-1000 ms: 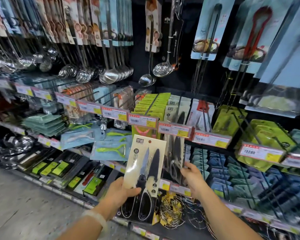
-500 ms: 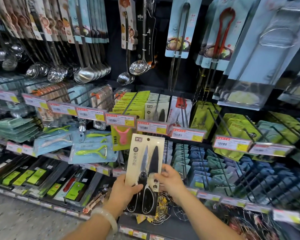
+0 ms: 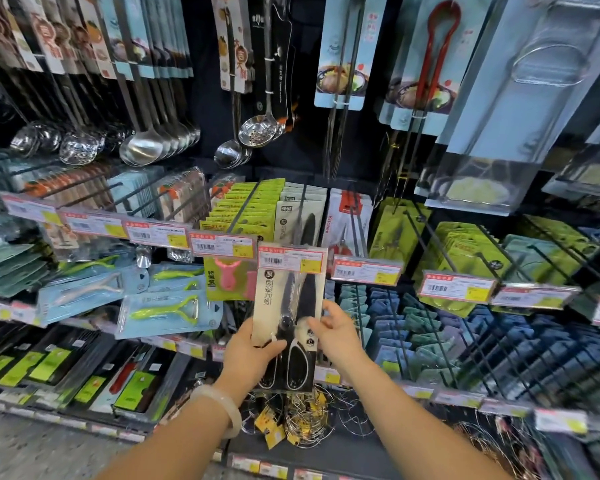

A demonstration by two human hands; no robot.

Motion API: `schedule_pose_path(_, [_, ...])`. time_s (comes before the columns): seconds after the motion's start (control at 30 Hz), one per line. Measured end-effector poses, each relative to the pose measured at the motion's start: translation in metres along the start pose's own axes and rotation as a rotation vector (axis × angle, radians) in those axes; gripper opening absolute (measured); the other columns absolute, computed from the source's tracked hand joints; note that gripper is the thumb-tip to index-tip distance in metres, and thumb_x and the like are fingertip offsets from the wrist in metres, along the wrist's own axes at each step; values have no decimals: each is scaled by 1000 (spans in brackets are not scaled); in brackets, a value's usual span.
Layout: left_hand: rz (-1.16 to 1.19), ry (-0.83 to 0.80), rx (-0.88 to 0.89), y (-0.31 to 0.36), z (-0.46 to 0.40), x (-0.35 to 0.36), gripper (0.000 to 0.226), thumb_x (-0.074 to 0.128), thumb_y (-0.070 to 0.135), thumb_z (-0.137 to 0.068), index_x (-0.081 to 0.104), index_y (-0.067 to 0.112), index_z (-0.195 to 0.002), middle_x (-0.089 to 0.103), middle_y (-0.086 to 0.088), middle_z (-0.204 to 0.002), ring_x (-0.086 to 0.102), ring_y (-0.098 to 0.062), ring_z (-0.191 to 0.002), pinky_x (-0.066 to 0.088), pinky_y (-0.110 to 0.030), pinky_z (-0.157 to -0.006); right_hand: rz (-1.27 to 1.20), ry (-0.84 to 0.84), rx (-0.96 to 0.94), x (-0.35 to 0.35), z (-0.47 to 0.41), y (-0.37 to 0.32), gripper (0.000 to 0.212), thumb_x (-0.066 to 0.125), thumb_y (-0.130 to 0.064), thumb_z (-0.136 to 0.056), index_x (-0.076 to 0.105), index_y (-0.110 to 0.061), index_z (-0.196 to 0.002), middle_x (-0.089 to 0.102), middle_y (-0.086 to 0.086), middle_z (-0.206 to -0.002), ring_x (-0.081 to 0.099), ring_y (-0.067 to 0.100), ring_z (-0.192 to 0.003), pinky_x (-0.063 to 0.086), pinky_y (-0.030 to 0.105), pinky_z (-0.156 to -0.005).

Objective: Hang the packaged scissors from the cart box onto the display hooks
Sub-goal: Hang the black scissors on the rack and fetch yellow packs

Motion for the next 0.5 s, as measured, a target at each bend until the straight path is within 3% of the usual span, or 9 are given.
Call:
schedule_pose_path(0.13, [12, -3, 19, -7, -8, 0, 44, 73, 14, -80, 55, 9, -120, 64, -3, -96, 59, -17, -88, 41, -19, -66, 51, 25, -15, 3, -6, 3, 24, 51, -13, -95, 50, -16, -118, 52, -2, -72, 47, 7, -62, 38, 15, -55])
schedule_pose_path(0.27, [21, -25, 8, -14, -19, 1, 42, 75, 13, -78, 57, 11, -116, 68, -6, -99, 63, -22, -94, 48, -27, -77, 61, 60, -12, 6, -13, 9, 17, 51, -11, -94, 53, -18, -109, 59, 1, -79, 57, 15, -74, 49, 27, -68])
schedule_pose_path(0.4, [7, -36, 30, -13, -31, 3, 39, 73, 16, -80, 56, 15, -115, 66, 0, -98, 60, -17, -91, 46, -28, -80, 67, 90, -33, 8, -17, 10, 19, 49, -9, -95, 52, -15, -113, 48, -11, -71, 47, 0, -64, 39, 5, -53])
schedule_pose_path(0.47, [-8, -34, 57, -12, -38, 5, 38, 73, 21, -80, 57, 20, -114, 66, 2, -97, 59, -14, -88, 43, -22, -71, 59, 149, -35, 5, -21, 7, 17, 50, -9, -95, 52, -13, -111, 54, -5, -77, 49, 2, -67, 41, 6, -58])
schedule_pose_path(0.5, [-17, -36, 67, -12, -40, 6, 37, 73, 23, -80, 57, 21, -113, 66, 2, -96, 59, -14, -87, 42, -20, -68, 60, 176, -34, 4, -24, 8, 22, 51, -11, -94, 53, -12, -117, 60, 1, -87, 55, 7, -74, 46, 12, -68])
Point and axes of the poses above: each hand's wrist, its own z-axis away from the middle knuckle, its own x-axis out of the palm, y = z × x, the point moved 6 cm from there along -z, towards the middle knuckle
